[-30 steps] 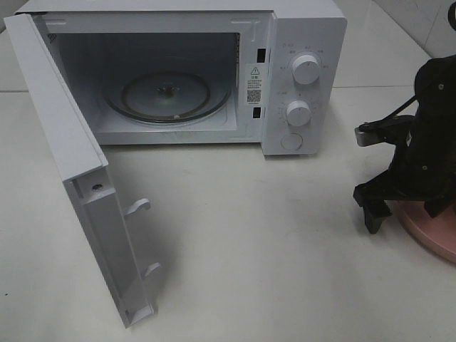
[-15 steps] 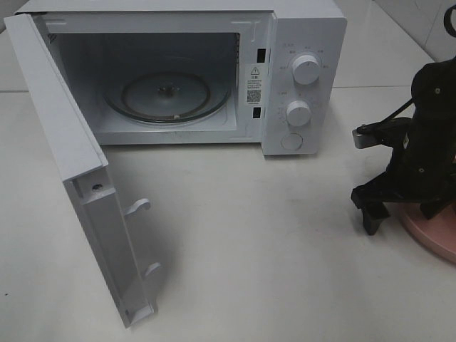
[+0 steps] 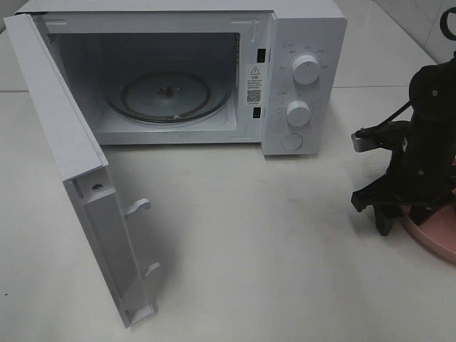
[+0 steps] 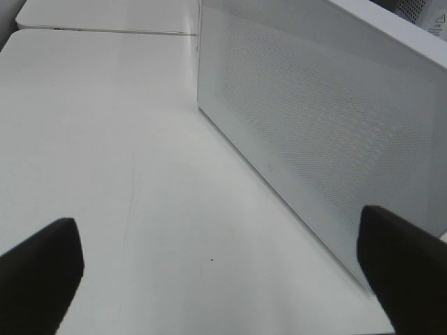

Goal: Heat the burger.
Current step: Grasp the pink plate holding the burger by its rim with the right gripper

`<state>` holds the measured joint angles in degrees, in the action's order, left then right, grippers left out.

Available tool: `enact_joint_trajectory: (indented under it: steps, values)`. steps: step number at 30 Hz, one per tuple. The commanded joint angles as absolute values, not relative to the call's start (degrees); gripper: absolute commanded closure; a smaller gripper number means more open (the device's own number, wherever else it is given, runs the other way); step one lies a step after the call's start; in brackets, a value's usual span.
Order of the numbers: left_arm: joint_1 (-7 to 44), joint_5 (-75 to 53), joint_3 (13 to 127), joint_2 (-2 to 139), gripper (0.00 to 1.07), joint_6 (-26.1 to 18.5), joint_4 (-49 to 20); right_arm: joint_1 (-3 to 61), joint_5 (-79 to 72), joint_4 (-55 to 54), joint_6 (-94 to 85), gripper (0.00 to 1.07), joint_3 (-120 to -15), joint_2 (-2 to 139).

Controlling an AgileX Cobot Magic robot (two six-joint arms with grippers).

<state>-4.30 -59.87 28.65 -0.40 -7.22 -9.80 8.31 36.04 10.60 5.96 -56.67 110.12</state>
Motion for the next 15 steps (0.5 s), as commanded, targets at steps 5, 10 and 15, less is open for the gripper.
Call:
enact_joint_trajectory:
  steps: [5, 10, 15]
  values:
    - [-4.3, -59.5, 28.5, -1.4, 0.07, -7.2, -10.5, 8.1, 37.0, 11.5, 8.4, 0.93, -56.8, 110.9]
    - [-4.3, -59.5, 28.5, -1.4, 0.07, -7.2, -10.5, 8.1, 36.9, 11.5, 8.5, 1.07, -56.8, 110.9]
    - [-4.3, -59.5, 28.5, -1.4, 0.07, -7.2, -10.5, 8.3, 37.3, 13.3, 11.1, 1.07, -56.8, 110.9]
